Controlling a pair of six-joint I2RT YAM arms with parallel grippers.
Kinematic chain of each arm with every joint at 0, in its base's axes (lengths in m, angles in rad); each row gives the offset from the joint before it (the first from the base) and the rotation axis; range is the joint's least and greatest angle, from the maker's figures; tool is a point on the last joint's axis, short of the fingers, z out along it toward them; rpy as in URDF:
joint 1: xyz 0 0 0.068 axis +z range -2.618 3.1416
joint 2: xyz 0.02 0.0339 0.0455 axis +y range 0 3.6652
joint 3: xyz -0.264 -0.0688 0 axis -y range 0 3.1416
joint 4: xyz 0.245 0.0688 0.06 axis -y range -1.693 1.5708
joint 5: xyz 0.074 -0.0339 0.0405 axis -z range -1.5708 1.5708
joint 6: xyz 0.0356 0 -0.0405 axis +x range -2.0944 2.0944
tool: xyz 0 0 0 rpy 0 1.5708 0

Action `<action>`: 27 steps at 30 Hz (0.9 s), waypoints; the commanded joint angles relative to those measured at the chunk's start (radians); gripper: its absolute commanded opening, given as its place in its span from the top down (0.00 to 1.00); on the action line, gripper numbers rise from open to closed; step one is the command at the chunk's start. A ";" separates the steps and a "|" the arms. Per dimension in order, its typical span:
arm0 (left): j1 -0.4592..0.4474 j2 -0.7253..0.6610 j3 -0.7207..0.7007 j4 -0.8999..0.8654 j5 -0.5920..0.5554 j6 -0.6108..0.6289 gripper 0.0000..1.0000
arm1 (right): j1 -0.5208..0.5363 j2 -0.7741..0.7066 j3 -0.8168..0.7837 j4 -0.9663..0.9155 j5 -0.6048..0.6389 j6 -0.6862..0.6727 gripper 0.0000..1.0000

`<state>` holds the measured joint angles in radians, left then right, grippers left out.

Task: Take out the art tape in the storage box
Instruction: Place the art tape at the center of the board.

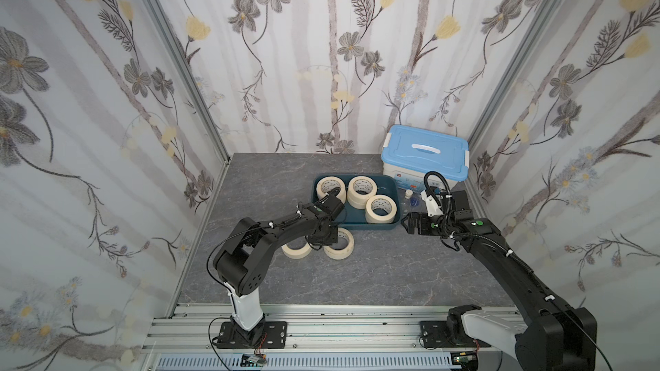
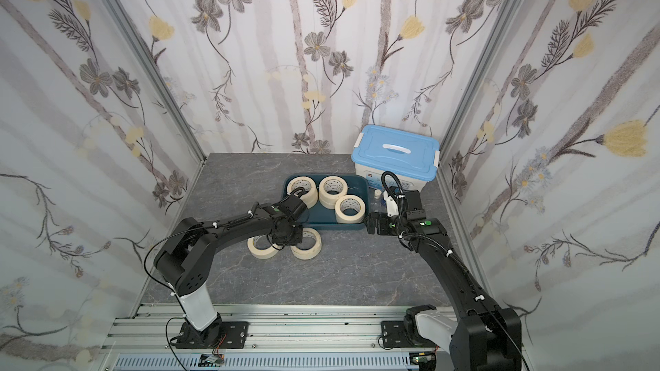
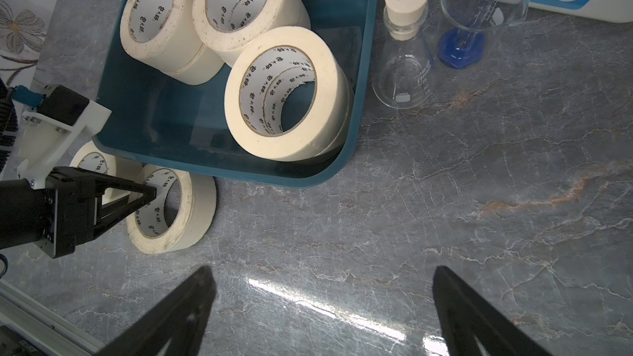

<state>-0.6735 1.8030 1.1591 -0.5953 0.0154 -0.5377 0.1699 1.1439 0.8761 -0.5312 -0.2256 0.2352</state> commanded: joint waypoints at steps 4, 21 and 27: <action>0.002 0.006 0.002 0.023 -0.034 0.003 0.88 | 0.000 0.000 0.000 0.013 0.000 0.005 0.00; 0.001 -0.044 0.002 0.013 -0.049 -0.001 0.60 | 0.005 0.001 0.004 0.012 -0.009 0.013 0.00; 0.002 -0.111 -0.011 0.013 -0.070 0.012 0.54 | 0.009 0.004 0.011 0.011 -0.011 0.018 0.00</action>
<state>-0.6727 1.7245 1.1568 -0.5861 -0.0254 -0.5343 0.1741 1.1461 0.8787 -0.5312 -0.2306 0.2428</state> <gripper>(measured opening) 0.453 0.999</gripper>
